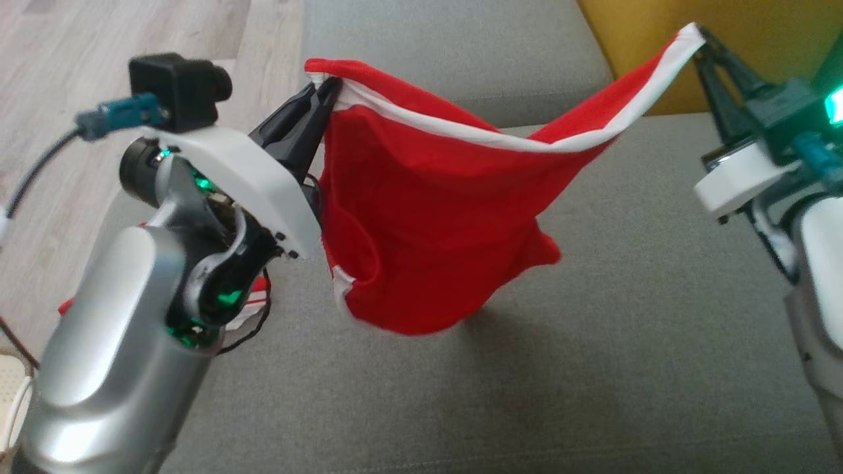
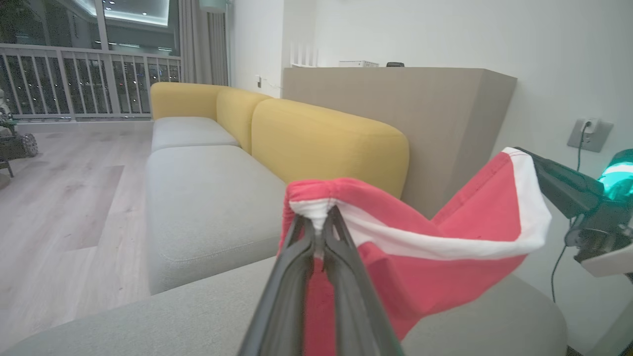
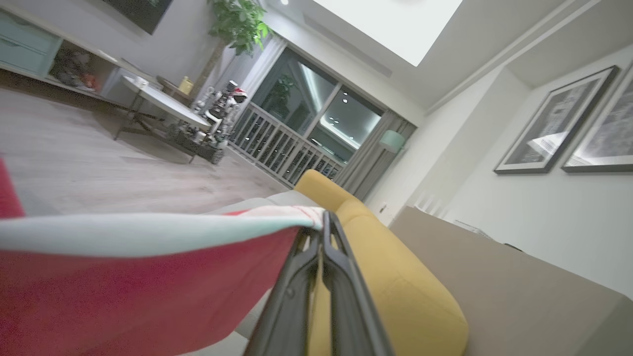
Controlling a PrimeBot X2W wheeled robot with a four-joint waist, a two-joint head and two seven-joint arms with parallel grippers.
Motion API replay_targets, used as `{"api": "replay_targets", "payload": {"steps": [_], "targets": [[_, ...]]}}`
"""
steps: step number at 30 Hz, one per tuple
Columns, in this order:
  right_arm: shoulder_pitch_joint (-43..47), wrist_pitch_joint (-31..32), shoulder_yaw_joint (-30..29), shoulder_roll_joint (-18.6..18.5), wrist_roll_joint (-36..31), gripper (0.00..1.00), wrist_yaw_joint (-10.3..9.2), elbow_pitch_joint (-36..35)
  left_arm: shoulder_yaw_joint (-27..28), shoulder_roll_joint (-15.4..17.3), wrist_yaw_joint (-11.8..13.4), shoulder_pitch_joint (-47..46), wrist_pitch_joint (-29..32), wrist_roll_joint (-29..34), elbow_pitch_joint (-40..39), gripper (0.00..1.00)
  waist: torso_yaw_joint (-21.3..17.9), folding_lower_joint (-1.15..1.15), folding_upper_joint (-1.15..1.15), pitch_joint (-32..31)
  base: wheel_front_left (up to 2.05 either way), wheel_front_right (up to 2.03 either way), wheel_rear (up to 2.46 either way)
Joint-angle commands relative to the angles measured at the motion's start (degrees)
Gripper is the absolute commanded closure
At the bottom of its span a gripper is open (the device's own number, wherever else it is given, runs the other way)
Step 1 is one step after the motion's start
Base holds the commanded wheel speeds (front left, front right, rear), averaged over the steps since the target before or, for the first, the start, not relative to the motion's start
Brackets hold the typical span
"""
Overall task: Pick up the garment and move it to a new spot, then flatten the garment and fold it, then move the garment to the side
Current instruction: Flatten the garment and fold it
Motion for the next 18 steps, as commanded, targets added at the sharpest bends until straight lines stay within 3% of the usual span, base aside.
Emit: {"api": "replay_targets", "payload": {"steps": [1, 4, 5, 11, 18], "targets": [[-1.9, 1.5, -0.1, -1.0, 0.4, 1.00, 0.39, -3.2, 3.4, 2.3, 0.9, -2.9, 1.9, -1.2, -3.8, 1.00, 0.1, 0.00, 0.00, -0.3, 0.00, 0.00, 0.00], [-0.9, 4.3, -0.1, -1.4, 2.3, 1.00, 0.39, -5.3, 4.0, 2.1, 1.4, -1.6, 4.6, -4.4, -7.2, 1.00, 0.2, 0.00, 0.00, -0.6, 0.00, 0.00, 0.00], [0.0, 7.4, 0.0, -3.1, 3.6, 1.00, 0.39, -7.8, 5.4, 1.4, 2.6, 0.0, 7.0, -8.5, -10.0, 1.00, 0.3, 0.00, 0.00, -0.5, 0.00, 0.00, 0.00], [1.5, 14.9, 1.2, -7.5, 7.5, 1.00, 0.39, -13.5, 8.3, 3.2, 5.3, 1.1, 10.4, -11.3, -12.9, 1.00, 0.1, 0.00, 0.00, 1.3, 0.00, 0.00, 0.00], [-5.3, 18.9, 6.3, -13.5, 14.8, 1.00, 0.39, -10.3, 8.6, 2.3, 7.6, -6.1, 15.8, -13.9, -4.6, 1.00, -0.8, 0.00, 0.00, 7.7, 0.00, 0.00, 0.00]]}}
